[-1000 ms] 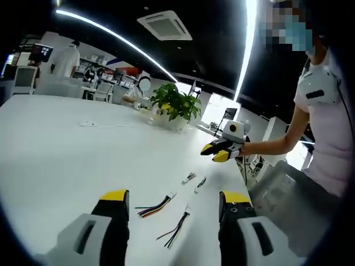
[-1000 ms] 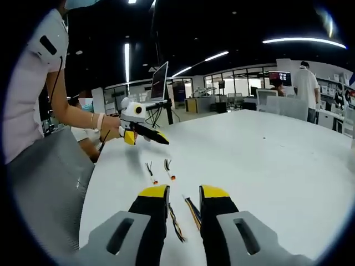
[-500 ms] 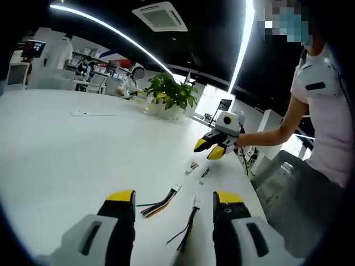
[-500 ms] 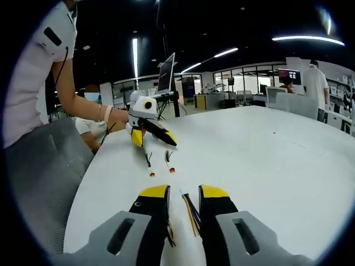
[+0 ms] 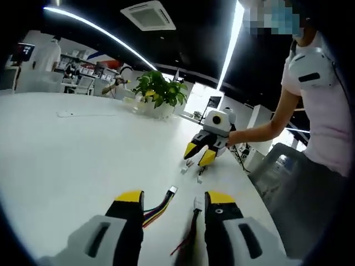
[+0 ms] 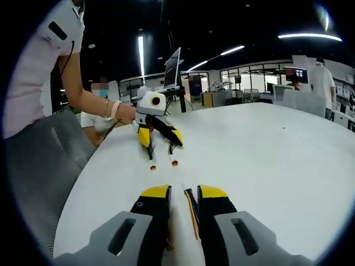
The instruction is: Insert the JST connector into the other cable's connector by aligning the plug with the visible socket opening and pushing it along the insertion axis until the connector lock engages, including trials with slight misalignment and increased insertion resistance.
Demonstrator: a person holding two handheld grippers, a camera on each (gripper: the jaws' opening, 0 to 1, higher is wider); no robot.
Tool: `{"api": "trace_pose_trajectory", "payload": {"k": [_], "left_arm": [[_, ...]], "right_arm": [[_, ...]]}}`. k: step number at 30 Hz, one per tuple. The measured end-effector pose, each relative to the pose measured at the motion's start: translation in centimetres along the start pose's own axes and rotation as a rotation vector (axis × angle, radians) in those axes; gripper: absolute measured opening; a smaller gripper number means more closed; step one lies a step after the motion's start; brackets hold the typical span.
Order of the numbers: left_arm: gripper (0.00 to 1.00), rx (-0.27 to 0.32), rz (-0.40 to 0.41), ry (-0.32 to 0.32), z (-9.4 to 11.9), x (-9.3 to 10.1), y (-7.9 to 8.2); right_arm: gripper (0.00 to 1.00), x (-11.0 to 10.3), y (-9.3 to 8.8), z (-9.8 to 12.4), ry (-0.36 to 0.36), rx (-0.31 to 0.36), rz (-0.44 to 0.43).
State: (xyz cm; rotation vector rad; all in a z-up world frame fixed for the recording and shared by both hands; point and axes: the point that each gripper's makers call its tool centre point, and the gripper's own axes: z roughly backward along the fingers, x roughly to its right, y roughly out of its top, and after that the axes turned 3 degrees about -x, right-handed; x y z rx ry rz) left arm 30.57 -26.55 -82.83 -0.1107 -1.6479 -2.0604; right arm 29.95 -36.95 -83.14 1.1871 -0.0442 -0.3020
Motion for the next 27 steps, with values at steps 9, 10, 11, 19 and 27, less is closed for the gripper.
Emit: {"api": "trace_pose_trajectory", "payload": {"k": [9,10,11,19,27], "left_arm": [[0.28,0.011,0.008,-0.002,-0.5,-0.5,0.1],[0.27,0.010,0.004,0.001,-0.6,-0.5,0.0],[0.25,0.017,0.001,0.005,-0.8,-0.6,0.0],[0.23,-0.004,-0.068,-0.024,-1.8,0.8,0.0],[0.17,-0.034,-0.182,-0.029,-2.5,1.0,-0.3]], "right_arm": [[0.14,0.0,-0.3,-0.7,0.014,-0.007,-0.010],[0.14,0.1,-0.5,-0.8,0.011,-0.016,-0.012],[0.14,0.1,-0.7,-0.9,0.012,-0.018,-0.014],[0.14,-0.2,-0.8,-1.3,0.026,-0.021,0.036],[0.12,-0.3,-0.8,-1.5,0.033,-0.026,0.076]]}}
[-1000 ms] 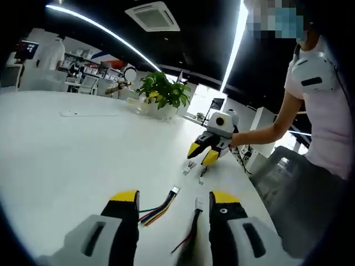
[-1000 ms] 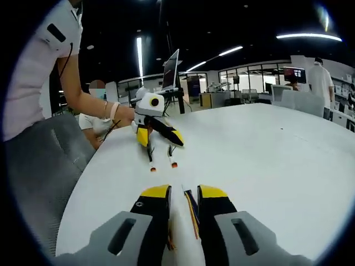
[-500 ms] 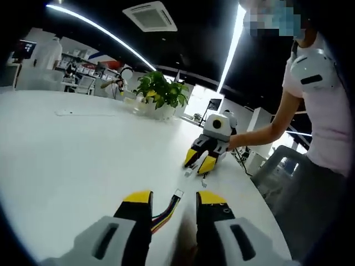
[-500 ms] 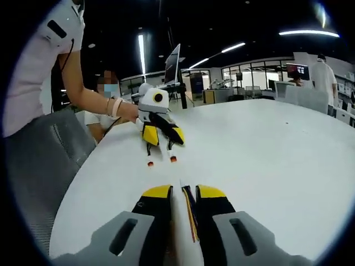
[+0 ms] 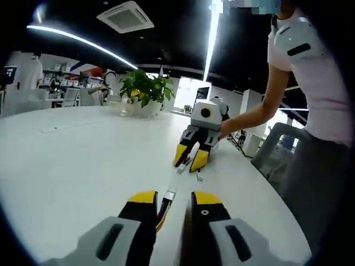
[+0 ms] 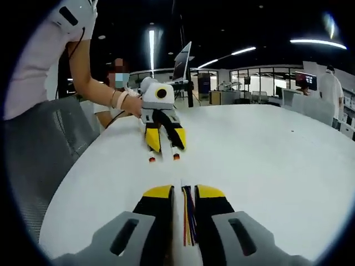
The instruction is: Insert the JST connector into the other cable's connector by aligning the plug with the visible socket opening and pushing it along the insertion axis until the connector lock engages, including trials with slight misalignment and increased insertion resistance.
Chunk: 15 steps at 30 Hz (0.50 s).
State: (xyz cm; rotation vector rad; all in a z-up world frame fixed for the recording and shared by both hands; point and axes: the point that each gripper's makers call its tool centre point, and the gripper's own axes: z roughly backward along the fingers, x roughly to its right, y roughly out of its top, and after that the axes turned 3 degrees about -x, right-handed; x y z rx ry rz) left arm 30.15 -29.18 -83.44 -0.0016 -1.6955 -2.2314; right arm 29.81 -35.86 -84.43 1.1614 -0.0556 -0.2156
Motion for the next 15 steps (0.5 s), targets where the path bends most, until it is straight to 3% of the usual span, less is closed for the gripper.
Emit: {"api": "trace_pose_trajectory", "payload": {"k": [15], "left_arm": [[0.10,-0.020,-0.091,0.013,-0.48,-0.32,-0.27]], "right_arm": [[0.08,0.25,0.05,-0.34,-0.019,-0.007,0.049]]}}
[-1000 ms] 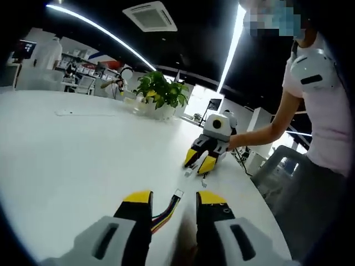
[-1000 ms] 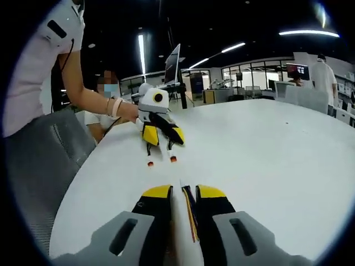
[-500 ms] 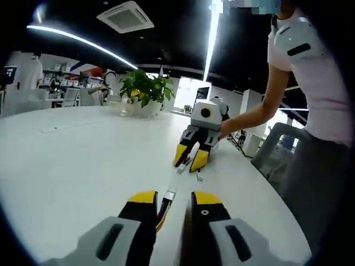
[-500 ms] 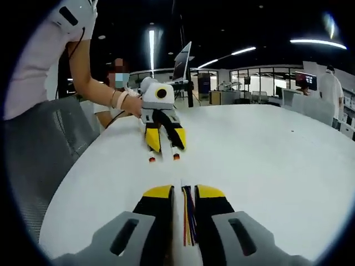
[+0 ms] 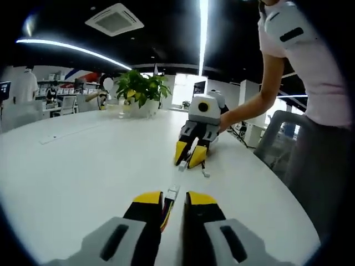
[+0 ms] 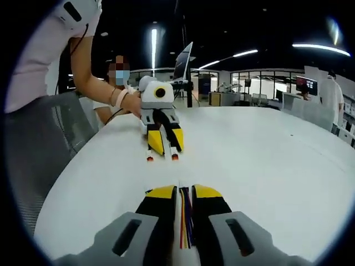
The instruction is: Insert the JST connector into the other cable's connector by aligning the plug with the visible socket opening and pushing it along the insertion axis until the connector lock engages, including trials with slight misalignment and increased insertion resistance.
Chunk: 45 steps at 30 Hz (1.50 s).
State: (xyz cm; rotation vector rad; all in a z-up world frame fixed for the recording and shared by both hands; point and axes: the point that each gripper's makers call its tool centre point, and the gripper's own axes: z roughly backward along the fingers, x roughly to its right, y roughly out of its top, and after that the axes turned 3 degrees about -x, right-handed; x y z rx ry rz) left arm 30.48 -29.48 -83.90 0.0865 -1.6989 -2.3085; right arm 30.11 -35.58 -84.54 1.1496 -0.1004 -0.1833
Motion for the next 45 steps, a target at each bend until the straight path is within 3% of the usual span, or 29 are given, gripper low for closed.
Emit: {"api": "trace_pose_trajectory", "payload": {"k": [4,18,19,22,38,45], "left_arm": [[0.03,-0.004,-0.022,0.015,0.0,-0.4,-0.1],[0.01,-0.004,-0.043,0.017,-0.1,-0.1,0.0],[0.01,-0.004,-0.050,0.046,-0.1,-0.6,0.1],[0.01,0.000,-0.053,0.046,-0.2,-0.7,0.2],[0.01,-0.010,-0.054,0.018,-0.3,-0.4,0.3],[0.01,-0.047,-0.099,0.004,-0.8,-0.5,0.4]], "right_arm": [[0.07,0.1,0.0,0.0,-0.005,0.002,0.001],[0.05,0.4,0.1,0.0,-0.008,0.013,-0.011],[0.05,0.4,0.1,0.0,-0.006,0.013,-0.013],[0.05,0.6,0.2,-0.2,-0.005,0.012,-0.016],[0.05,0.4,0.8,-1.7,0.051,0.023,-0.008],[0.04,0.2,1.5,-2.1,0.076,0.041,-0.005]]}}
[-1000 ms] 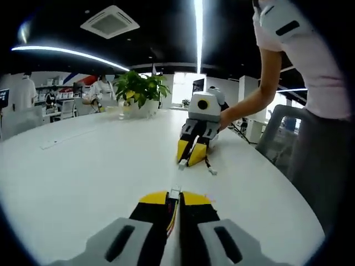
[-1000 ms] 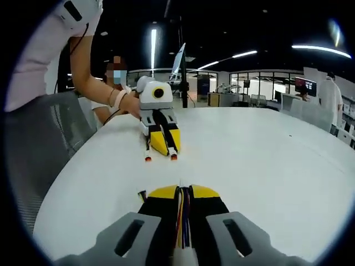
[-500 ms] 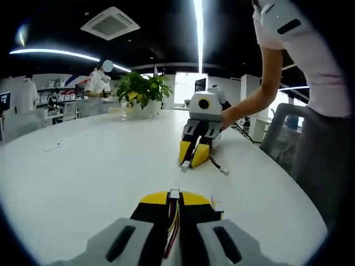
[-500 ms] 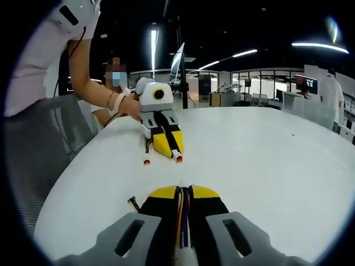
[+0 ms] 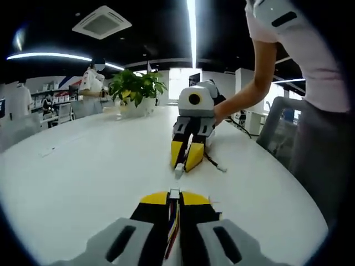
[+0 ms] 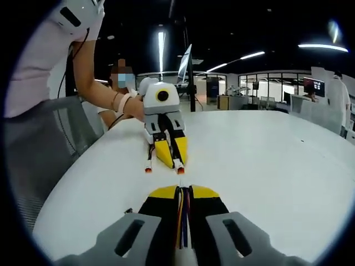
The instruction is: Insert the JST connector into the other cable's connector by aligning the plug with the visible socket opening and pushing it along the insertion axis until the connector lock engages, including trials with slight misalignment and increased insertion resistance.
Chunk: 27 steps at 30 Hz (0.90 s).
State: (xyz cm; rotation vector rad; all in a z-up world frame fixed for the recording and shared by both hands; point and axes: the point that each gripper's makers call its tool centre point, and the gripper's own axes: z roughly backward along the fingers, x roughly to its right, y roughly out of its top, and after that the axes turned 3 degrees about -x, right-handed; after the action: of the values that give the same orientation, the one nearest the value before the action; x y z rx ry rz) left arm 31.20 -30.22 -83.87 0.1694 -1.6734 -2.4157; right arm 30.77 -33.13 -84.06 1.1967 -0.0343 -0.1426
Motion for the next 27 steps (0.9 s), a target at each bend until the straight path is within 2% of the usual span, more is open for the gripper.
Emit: {"api": "trace_pose_trajectory", "payload": {"k": [11,27], "left_arm": [[0.01,-0.004,-0.005,-0.025,-0.9,0.4,0.3],[0.01,-0.005,-0.015,-0.043,-1.2,0.6,0.2]], "right_arm": [[0.04,-0.6,0.2,-0.8,0.036,-0.003,0.021],[0.04,-0.8,0.0,-1.1,0.051,-0.016,0.032]]}}
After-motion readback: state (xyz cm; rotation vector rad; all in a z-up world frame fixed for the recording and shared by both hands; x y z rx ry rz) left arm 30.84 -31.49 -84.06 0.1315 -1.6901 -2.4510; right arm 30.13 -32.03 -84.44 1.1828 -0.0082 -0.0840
